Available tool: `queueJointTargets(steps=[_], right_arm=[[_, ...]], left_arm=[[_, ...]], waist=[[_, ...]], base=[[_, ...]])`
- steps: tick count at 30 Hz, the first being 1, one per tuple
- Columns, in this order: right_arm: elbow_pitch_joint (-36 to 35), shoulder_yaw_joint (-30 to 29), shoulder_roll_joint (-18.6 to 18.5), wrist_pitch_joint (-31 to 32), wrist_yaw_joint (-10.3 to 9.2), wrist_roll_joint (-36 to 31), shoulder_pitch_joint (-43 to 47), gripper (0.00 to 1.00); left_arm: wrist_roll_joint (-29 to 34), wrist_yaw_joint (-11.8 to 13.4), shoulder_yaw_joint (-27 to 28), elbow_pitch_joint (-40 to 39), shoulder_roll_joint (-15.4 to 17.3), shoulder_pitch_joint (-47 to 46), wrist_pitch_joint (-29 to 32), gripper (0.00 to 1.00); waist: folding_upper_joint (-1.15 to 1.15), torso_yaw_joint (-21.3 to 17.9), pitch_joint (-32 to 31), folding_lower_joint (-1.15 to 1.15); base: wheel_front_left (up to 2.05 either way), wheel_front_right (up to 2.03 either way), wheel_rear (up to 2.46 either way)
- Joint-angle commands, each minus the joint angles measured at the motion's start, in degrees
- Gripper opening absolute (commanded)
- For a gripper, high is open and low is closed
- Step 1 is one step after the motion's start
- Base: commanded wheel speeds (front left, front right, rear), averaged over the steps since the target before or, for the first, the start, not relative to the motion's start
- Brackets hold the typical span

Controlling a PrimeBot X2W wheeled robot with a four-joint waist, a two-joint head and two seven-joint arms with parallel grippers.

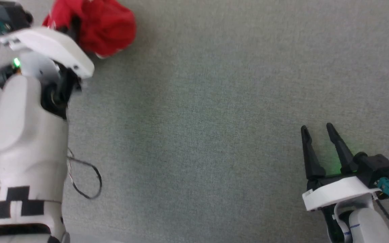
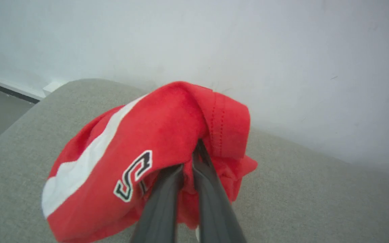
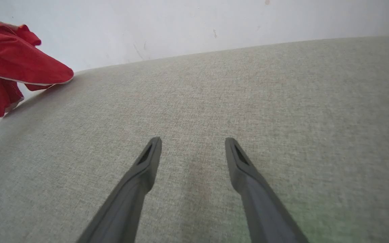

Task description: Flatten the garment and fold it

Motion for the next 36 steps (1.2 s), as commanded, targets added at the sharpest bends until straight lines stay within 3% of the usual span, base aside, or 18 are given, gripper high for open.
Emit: queueJointTargets(steps=[1, 5, 12, 21, 31, 32, 33, 36], right_arm=[[0.9, 0.5, 0.0, -0.6, -0.11, 1.0, -0.3, 1.00], [3.2, 1.4, 0.0, -1.2, -0.11, 2.9, 0.0, 1.00], [6.0, 1.2, 0.0, -1.7, -0.11, 5.4, 1.1, 1.00], [5.7, -3.5, 0.0, -1.7, -0.11, 6.4, 4.2, 1.00], [5.9, -3.7, 0.0, -1.7, -0.11, 7.1, 5.6, 1.00], [5.9, -3.5, 0.0, -1.7, -0.11, 7.2, 5.5, 1.00], [6.0, -3.4, 0.0, -1.7, -0.11, 7.4, 5.5, 1.00], [6.1, -3.2, 0.0, -1.7, -0.11, 7.7, 5.6, 1.00]], left_arm=[[0.4, -1.2, -0.3, -1.6, 0.4, -2.6, -1.5, 0.00], [0.7, -3.3, -2.1, -4.9, 0.1, -5.6, -2.9, 0.00], [-1.6, -5.4, -7.1, -8.8, -4.0, -6.2, -0.1, 0.00], [-4.3, -6.1, -16.6, -6.2, -8.3, 6.5, 6.5, 0.00], [-9.2, -5.1, -27.1, 0.8, -9.6, 19.8, 14.0, 0.00], [-10.4, -4.8, -27.5, 0.7, -9.6, 20.4, 14.4, 0.40], [-11.6, -4.4, -27.9, 0.3, -9.7, 20.8, 14.6, 1.00], [-13.2, -3.2, -27.9, -1.5, -9.7, 20.8, 14.1, 1.00]], waist=[[0.00, -0.8, -4.2, 0.00], [0.00, -2.9, -8.2, 0.00], [0.00, -7.9, -13.3, 0.00], [0.00, -12.0, -15.6, 0.00], [0.00, -12.5, -16.2, 0.00], [0.00, -12.4, -16.3, 0.00], [0.00, -12.2, -16.6, 0.00], [0.00, -11.4, -17.5, 0.00]], base=[[0.00, 0.00, 0.00], [0.00, 0.00, 0.00], [0.00, 0.00, 0.00], [0.00, 0.00, 0.00], [0.00, 0.00, 0.00], [0.00, 0.00, 0.00], [0.00, 0.00, 0.00], [0.00, 0.00, 0.00]])
